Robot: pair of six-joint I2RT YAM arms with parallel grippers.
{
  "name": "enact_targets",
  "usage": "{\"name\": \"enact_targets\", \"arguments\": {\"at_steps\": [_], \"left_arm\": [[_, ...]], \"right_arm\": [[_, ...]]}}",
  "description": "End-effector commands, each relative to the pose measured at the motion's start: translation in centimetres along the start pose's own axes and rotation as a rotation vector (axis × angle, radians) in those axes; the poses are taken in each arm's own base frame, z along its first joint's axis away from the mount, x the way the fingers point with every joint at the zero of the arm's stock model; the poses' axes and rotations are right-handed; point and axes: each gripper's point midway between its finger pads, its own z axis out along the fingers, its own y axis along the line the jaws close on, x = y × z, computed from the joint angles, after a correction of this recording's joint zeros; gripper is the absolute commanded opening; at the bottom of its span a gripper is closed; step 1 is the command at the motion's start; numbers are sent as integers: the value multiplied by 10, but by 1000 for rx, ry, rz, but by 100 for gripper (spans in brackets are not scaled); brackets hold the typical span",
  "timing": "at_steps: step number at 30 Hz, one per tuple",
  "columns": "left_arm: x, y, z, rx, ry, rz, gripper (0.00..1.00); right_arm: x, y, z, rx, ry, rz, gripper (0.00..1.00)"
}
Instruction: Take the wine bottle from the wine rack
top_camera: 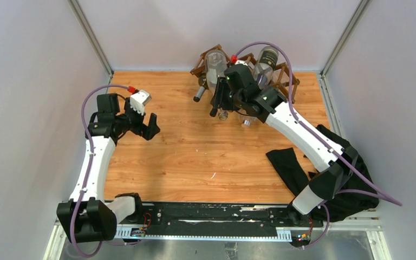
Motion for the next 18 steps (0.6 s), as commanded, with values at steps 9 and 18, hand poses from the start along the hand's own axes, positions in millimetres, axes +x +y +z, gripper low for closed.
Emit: {"name": "enact_targets", "arguments": {"at_steps": [9, 18], "left_arm": [[-8, -26, -11, 120, -55, 101, 100], [-18, -45, -20, 203, -127, 200, 100]], "right_arm": [[-23, 81, -62, -316, -93, -66, 0], [22, 117, -55, -437, 93, -150, 0]]}}
